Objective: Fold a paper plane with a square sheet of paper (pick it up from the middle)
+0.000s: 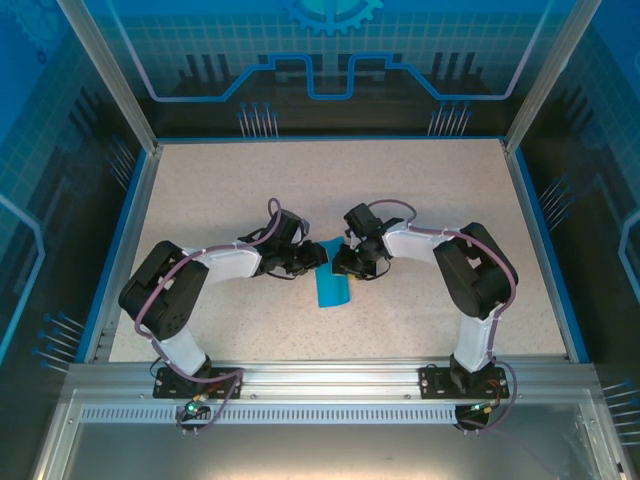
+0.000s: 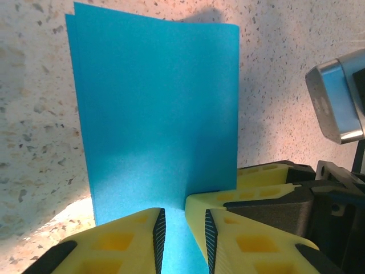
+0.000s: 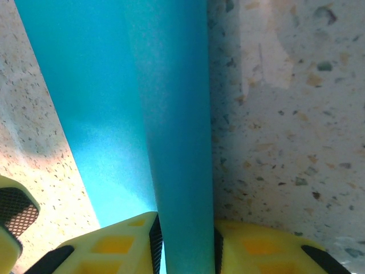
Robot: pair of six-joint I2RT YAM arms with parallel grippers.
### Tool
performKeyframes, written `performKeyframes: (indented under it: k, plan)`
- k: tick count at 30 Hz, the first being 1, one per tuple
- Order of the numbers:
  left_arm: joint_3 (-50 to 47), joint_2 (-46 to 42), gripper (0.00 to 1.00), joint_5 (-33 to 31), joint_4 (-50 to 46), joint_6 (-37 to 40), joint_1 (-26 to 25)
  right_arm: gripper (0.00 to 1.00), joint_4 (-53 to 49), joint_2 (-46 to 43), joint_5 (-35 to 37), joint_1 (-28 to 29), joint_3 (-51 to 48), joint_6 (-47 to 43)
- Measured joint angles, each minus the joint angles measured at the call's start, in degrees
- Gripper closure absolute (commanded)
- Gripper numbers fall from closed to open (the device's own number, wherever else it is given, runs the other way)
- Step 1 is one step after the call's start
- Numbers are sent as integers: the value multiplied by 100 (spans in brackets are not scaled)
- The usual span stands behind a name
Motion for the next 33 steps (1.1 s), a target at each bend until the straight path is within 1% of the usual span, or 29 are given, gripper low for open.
performKeyframes:
  k: [8, 12, 33]
  plan:
    - [0, -173, 73, -374, -133, -15, 0, 71, -17, 7, 13, 9, 2, -238]
    - [-2, -260, 73, -463, -129, -20, 0, 71, -22, 7, 55, 28, 2, -323]
    - [20, -216, 73, -385, -133, -15, 0, 69, -190, 101, 50, 31, 133, -645]
